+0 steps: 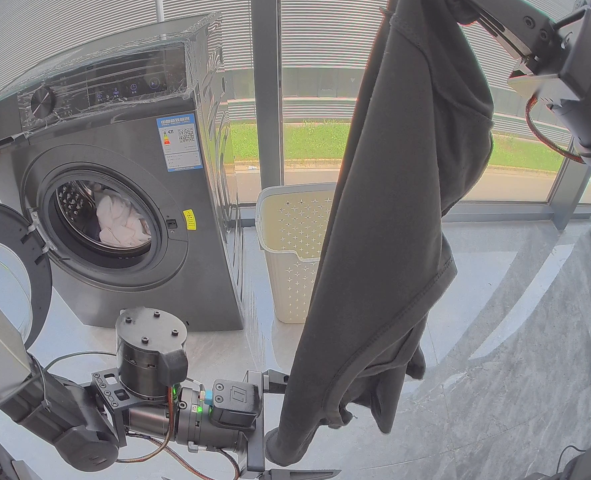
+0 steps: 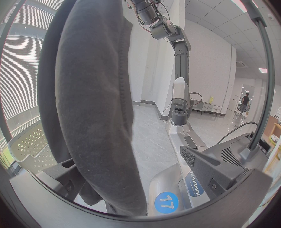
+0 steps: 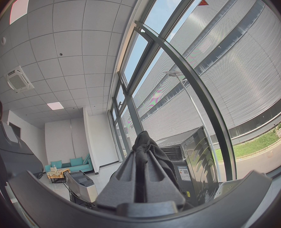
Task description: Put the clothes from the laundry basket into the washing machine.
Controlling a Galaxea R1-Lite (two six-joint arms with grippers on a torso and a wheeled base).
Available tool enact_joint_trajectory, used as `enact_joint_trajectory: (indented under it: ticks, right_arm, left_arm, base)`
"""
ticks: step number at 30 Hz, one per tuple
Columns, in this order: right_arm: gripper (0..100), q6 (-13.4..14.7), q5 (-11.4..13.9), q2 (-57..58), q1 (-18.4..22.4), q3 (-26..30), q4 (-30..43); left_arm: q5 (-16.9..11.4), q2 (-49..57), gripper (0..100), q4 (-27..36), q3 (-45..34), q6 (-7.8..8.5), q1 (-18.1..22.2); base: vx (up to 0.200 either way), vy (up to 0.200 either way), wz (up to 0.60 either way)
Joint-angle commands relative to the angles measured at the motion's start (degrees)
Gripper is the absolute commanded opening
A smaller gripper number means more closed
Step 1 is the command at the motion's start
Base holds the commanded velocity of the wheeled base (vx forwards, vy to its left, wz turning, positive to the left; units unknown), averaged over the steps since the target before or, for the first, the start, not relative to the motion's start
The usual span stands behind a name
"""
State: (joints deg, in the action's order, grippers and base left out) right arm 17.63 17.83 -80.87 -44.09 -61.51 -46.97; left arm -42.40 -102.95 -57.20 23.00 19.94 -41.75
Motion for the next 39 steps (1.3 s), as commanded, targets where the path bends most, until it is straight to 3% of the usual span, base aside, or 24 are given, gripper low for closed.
enact_joint_trajectory:
  ticks: [1,20,23,24,26,32,39]
  right_arm:
    - [0,0.1,-0.2,-0.2,-0.5,-0.3,-0.1]
    - [0,1.1,-2.2,0.3,-2.0,-2.4,-0.1]
    - [0,1.1,-3.4,0.4,-1.9,-2.1,-0.1]
    - [0,1.1,-5.4,0.1,-1.3,-1.9,0.1]
    - [0,1.1,-6.6,-0.2,-0.1,-1.9,0.7]
    - [0,1.1,-6.8,-0.3,0.6,-2.2,1.7]
    - [0,2.0,-6.8,0.0,-3.6,-2.9,2.8]
  left_arm:
    - [0.1,-1.8,100,0.0,1.4,-0.26,0.0]
    - [1.0,-9.8,100,-0.8,11.4,-1.05,2.4]
    - [0.9,-10.1,100,-1.2,12.4,-1.14,2.2]
    - [0.9,-9.6,100,-1.7,12.4,-1.05,1.9]
    - [1.0,-9.0,100,-2.0,12.0,-1.05,1.7]
    - [1.5,-9.4,100,-2.0,12.2,-1.14,1.7]
    - [2.3,-13.0,100,-2.1,14.3,-1.84,1.3]
  base:
    - [0.0,0.0,0.0]
    - [0.0,0.0,0.0]
    - [0.0,0.0,0.0]
    - [0.0,0.0,0.0]
    - [0.0,0.0,0.0]
    - [0.0,0.0,0.0]
    - [0.0,0.0,0.0]
